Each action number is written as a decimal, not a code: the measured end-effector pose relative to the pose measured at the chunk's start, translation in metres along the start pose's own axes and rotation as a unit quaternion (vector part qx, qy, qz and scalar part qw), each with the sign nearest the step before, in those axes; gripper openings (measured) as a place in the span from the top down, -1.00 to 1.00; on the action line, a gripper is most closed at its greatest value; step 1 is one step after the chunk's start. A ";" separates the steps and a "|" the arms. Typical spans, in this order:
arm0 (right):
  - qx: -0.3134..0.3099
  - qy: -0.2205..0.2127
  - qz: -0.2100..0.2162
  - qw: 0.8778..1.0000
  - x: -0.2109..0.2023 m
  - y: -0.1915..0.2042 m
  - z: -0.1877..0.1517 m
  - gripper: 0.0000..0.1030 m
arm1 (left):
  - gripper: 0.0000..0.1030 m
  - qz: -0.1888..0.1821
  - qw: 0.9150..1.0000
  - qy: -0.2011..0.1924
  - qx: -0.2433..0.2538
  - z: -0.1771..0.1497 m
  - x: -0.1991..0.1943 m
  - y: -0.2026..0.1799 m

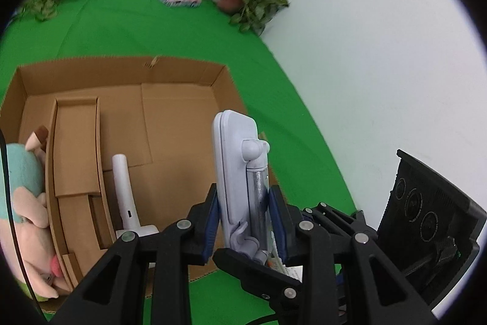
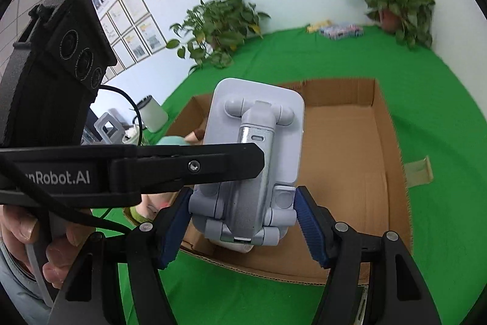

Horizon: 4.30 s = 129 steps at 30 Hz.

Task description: Organize objects

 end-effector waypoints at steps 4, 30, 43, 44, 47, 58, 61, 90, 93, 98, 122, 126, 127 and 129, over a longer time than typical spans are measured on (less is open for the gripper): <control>0.032 0.030 0.017 0.999 0.032 -0.019 -0.019 -0.25 | 0.42 0.018 0.999 0.035 -0.011 -0.009 0.034 0.019; 0.125 0.134 0.038 0.982 0.122 -0.103 -0.083 -0.28 | 0.31 0.114 0.982 0.145 -0.046 -0.053 0.121 0.069; 0.107 0.146 -0.008 0.983 0.125 -0.100 -0.087 -0.14 | 0.31 0.124 0.990 0.065 -0.024 -0.033 0.054 0.078; 0.104 0.146 -0.011 0.984 0.125 -0.099 -0.087 -0.12 | 0.31 0.135 0.990 0.043 -0.018 -0.033 0.041 0.080; 0.095 0.134 -0.022 0.986 0.118 -0.096 -0.087 -0.04 | 0.31 0.165 0.986 -0.025 -0.001 -0.030 0.010 0.079; -0.043 -0.039 -0.168 0.984 -0.013 -0.032 -0.112 -0.99 | -1.00 0.412 0.841 -0.351 0.024 -0.101 -0.119 0.062; -0.058 -0.057 -0.166 0.983 -0.025 -0.013 -0.132 -0.99 | -1.00 0.407 0.848 -0.340 0.009 -0.126 -0.112 0.058; -0.096 -0.095 -0.174 0.975 -0.052 0.012 -0.161 -0.99 | -0.95 0.383 0.880 -0.280 -0.002 -0.174 -0.095 0.063; -0.085 -0.091 -0.182 0.975 -0.056 0.000 -0.168 -0.99 | -0.95 0.385 0.879 -0.282 -0.004 -0.174 -0.093 0.063; -0.107 -0.098 -0.168 0.975 -0.057 0.014 -0.169 -0.99 | -0.84 0.384 0.877 -0.289 -0.009 -0.172 -0.096 0.065; 0.018 0.017 -0.247 0.969 -0.069 -0.100 -0.251 -0.59 | -0.81 0.269 0.947 -0.175 0.011 -0.209 -0.030 0.054; -0.006 0.037 -0.241 0.970 -0.052 -0.084 -0.255 -0.16 | -0.81 0.264 0.950 -0.167 -0.006 -0.214 -0.034 0.062; -0.010 0.040 -0.224 0.974 -0.048 -0.075 -0.256 -0.16 | -0.81 0.260 0.951 -0.165 -0.009 -0.215 -0.035 0.064; -0.021 0.042 -0.193 0.980 -0.039 -0.053 -0.256 -0.16 | -0.81 0.249 0.955 -0.162 -0.016 -0.217 -0.037 0.067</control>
Point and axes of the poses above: each gripper's, at about its wrist camera, not at the fingertips, and x roughly the way its jaws point, y to its left, z to its top, the point moved 9 cm from there along x, roughly the way its jaws point, and after that the axes turned 13 degrees about z, right-handed, at the moved point
